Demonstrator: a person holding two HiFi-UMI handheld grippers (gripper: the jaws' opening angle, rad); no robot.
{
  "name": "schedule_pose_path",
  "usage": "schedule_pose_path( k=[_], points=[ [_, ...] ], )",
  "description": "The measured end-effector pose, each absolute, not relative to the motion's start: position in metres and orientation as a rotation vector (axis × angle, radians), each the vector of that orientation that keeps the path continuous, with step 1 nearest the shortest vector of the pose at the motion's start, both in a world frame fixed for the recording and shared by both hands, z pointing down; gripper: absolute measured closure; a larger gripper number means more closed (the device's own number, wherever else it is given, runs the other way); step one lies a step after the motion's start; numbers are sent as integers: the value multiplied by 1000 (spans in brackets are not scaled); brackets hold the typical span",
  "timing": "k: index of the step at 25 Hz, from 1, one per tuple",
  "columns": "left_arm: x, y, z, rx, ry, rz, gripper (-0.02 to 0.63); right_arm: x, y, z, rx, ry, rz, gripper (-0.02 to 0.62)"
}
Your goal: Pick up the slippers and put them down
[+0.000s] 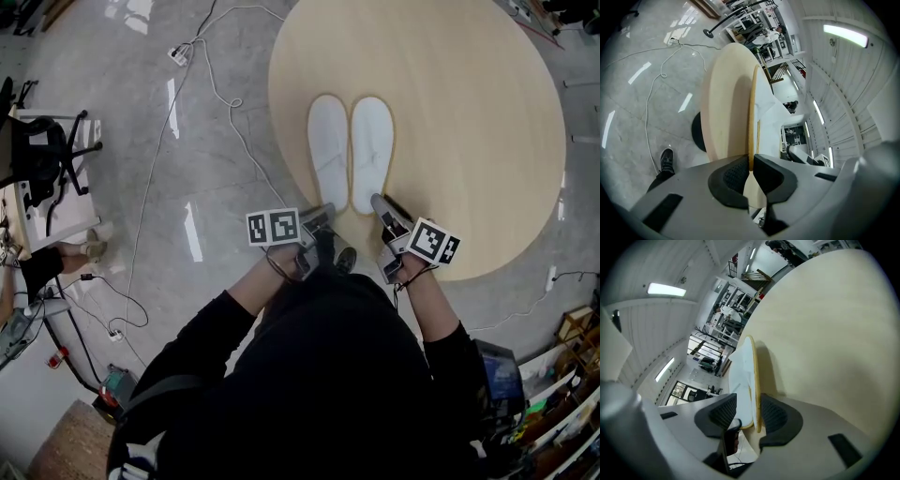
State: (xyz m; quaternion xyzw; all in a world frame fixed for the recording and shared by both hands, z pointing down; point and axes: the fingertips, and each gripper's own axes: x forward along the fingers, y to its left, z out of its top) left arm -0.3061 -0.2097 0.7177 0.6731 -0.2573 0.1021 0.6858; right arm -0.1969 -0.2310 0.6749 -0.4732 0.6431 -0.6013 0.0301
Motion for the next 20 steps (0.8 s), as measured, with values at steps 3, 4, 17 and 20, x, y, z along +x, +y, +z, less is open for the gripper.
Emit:
schedule_pose_path(
  k=[3,4,17,20],
  points=[
    [-305,-208,715,1511,-555,238,561,-226,-234,675,-1374,2077,-1880,426],
    [-304,-208,713,1513,-549,242,561,-233,-235,677,-1384,2112,-1884,433],
    [-314,-220,708,1513,-512,166,563,-224,-242,668,-1444,1999,-1823,554],
    [-306,-225,692,1550,-462,172,563,-211,-239,650,-1444,1939,-1782,555]
  ],
)
